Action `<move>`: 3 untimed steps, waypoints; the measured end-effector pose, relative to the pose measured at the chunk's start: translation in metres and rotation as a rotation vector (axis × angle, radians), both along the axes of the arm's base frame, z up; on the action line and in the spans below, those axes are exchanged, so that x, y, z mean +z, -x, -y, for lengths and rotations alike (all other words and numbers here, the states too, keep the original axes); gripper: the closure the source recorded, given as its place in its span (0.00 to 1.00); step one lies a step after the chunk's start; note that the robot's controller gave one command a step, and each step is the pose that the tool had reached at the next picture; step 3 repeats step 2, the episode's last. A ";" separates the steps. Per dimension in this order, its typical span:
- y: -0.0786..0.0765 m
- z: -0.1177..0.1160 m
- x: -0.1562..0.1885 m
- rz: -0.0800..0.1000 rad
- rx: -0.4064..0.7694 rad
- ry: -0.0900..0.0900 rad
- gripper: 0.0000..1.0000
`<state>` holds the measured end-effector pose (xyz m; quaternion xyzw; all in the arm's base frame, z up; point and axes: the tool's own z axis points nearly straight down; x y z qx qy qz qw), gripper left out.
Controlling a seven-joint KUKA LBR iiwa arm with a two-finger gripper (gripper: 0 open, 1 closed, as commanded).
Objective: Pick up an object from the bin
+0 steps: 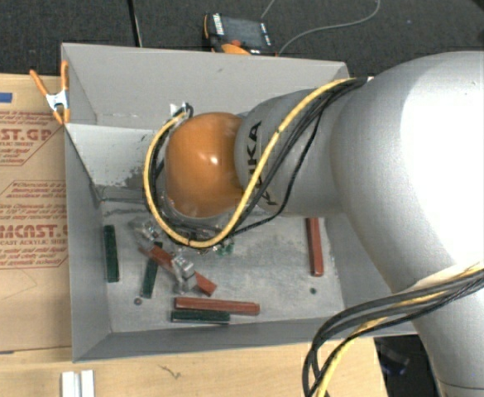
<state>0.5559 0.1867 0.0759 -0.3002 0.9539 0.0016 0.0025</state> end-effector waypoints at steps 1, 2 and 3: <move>-0.001 -0.001 0.002 0.004 0.000 -0.003 1.00; -0.015 0.002 0.135 0.008 0.045 0.001 1.00; -0.015 0.002 0.135 0.008 0.045 0.001 1.00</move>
Offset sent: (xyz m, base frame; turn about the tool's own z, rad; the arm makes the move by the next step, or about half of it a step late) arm 0.0000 0.0000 0.0000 0.0000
